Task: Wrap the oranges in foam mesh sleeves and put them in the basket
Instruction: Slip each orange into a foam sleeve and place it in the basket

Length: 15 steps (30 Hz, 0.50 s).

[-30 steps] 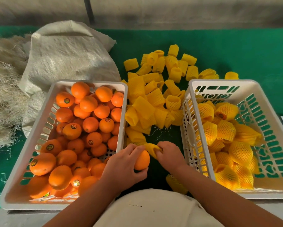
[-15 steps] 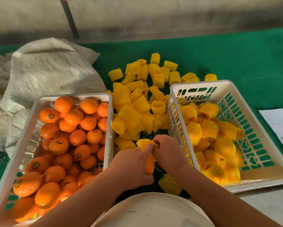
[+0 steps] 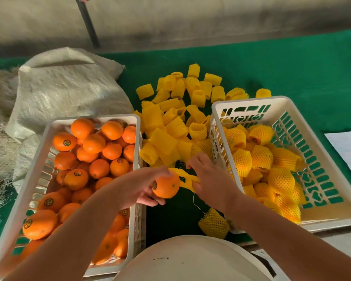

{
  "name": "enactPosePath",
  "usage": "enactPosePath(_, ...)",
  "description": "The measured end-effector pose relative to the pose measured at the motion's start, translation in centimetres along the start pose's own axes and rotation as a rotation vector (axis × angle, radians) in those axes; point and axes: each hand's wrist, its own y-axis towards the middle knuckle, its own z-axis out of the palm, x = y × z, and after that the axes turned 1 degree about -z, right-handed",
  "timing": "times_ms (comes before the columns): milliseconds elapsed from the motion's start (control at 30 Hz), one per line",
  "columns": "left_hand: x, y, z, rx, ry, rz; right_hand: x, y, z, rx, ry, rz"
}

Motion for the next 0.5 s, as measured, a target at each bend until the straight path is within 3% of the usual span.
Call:
enactPosePath(133, -1.1, -0.6, -1.7, 0.273, -0.638, -0.066, 0.9, -0.7, 0.8, 0.074, -0.046, -0.130)
enactPosePath(233, -1.0, -0.2, -0.7, 0.197, -0.855, -0.061, 1.4, -0.9, 1.0, 0.042, 0.065, -0.077)
enactPosePath(367, 0.3, 0.6, 2.3, -0.062, -0.778, 0.046, 2.1, -0.9, 1.6, -0.038, 0.242, 0.100)
enactPosePath(500, 2.0, 1.1, 4.1, -0.249, -0.444, 0.132, 2.1, -0.9, 1.9, -0.108, 0.368, 0.257)
